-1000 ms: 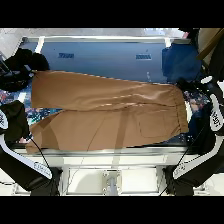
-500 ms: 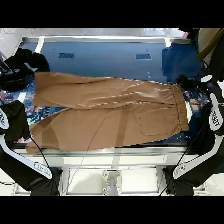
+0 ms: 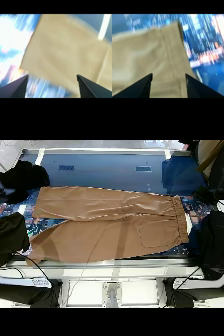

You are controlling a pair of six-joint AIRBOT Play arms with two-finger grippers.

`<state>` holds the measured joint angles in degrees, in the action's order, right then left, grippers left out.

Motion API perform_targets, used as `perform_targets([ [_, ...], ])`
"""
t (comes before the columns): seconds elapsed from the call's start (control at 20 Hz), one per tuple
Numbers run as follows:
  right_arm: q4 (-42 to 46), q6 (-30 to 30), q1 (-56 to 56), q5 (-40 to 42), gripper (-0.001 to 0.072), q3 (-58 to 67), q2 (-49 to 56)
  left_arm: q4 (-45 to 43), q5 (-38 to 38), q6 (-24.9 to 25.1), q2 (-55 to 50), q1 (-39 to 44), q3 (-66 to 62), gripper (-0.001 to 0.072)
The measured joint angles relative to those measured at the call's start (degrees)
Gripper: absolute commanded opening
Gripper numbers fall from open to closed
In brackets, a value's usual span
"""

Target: Fold the clothes and pants, and hang the long-sleeved shirts on hangers.

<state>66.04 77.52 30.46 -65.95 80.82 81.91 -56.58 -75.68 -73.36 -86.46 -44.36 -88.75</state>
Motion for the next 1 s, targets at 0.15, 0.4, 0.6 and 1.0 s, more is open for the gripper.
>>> perform_targets([
  [0.15,0.57,-0.70,0.85,-2.71,0.0448,-7.52,-8.28,-2.12,-1.31,-0.81,10.86,-7.34,19.26,0.0702],
  [0.4,-0.42,-1.09,1.25,-4.42,0.0448,-13.57,-16.94,-2.86,2.38,-1.66,24.90,-18.84,47.12,0.0703],
  [0.6,-1.01,-1.92,1.31,-4.85,0.0448,-14.67,-19.93,-1.99,5.25,-3.43,29.46,-25.18,57.53,0.0703],
  [1.0,-1.27,-3.52,1.31,-4.98,0.0448,-15.06,-21.11,-0.90,8.66,-5.75,30.08,-31.71,61.26,0.0596],
])
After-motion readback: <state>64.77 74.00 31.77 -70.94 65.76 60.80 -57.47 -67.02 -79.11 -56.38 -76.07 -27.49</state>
